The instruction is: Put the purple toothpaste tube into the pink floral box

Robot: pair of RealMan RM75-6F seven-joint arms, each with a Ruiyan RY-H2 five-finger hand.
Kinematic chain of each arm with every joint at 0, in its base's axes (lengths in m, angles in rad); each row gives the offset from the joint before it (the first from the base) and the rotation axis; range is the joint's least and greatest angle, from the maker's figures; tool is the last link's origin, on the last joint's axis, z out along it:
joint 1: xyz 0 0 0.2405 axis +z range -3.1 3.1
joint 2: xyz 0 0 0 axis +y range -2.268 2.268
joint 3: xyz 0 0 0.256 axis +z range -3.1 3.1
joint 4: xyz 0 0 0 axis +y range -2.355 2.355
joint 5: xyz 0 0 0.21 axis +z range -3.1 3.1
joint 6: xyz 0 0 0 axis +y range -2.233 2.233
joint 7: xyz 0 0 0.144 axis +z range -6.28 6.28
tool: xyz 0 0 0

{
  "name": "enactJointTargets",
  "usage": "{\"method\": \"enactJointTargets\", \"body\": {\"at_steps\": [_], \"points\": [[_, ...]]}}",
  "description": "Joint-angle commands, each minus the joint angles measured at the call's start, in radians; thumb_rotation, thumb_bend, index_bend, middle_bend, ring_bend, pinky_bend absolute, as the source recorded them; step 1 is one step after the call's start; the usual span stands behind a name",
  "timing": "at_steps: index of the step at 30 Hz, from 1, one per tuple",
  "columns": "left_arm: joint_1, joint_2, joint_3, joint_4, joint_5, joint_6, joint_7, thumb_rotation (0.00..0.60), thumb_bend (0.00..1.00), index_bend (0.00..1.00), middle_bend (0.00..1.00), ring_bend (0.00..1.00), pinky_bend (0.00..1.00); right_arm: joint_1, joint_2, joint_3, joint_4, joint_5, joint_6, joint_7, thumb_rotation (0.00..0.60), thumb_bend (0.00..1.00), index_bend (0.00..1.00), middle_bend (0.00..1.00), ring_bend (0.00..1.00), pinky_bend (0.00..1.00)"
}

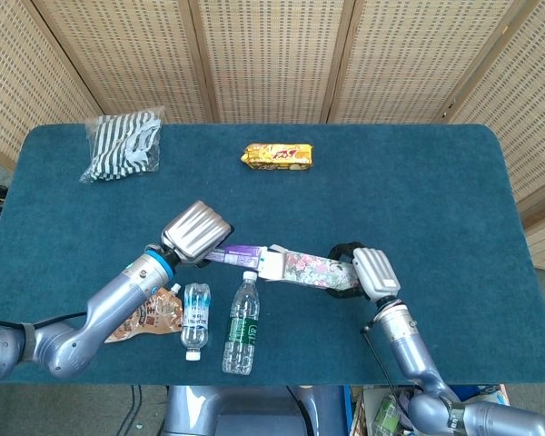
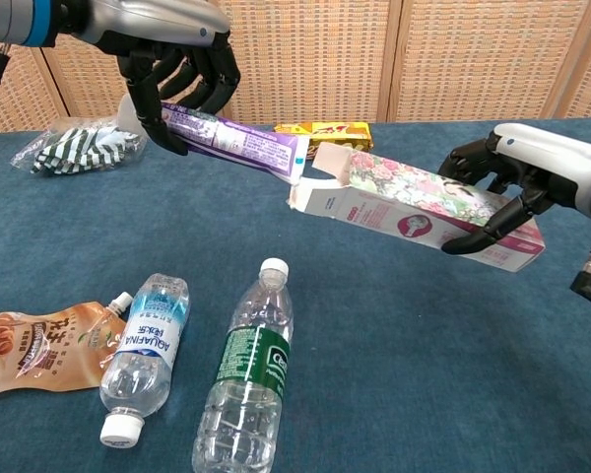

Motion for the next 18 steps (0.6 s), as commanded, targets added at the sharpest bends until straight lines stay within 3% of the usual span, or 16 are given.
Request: {"method": "enactJointTargets", "body": {"at_steps": [1,18], "points": [[-0.011,-0.012,0.009,-0.004,-0.011,0.019,0.013,0.6,0.29,0.8,0.69,0.61,0.59,0.001,-0.001,-0.001,-0.001,0.0,0.0,-0.001,0.6,0.16,0.58,0.52,0.34,0.44],[-0.042,-0.072,0.027,-0.002,-0.049,0.07,0.028,0.6,0.29,0.8,0.69,0.61,0.59,0.008,-0.01,-0.005,-0.013,0.005,0.002,-0.011,0.6,0.16,0.58,0.52,0.34,0.44]]}}
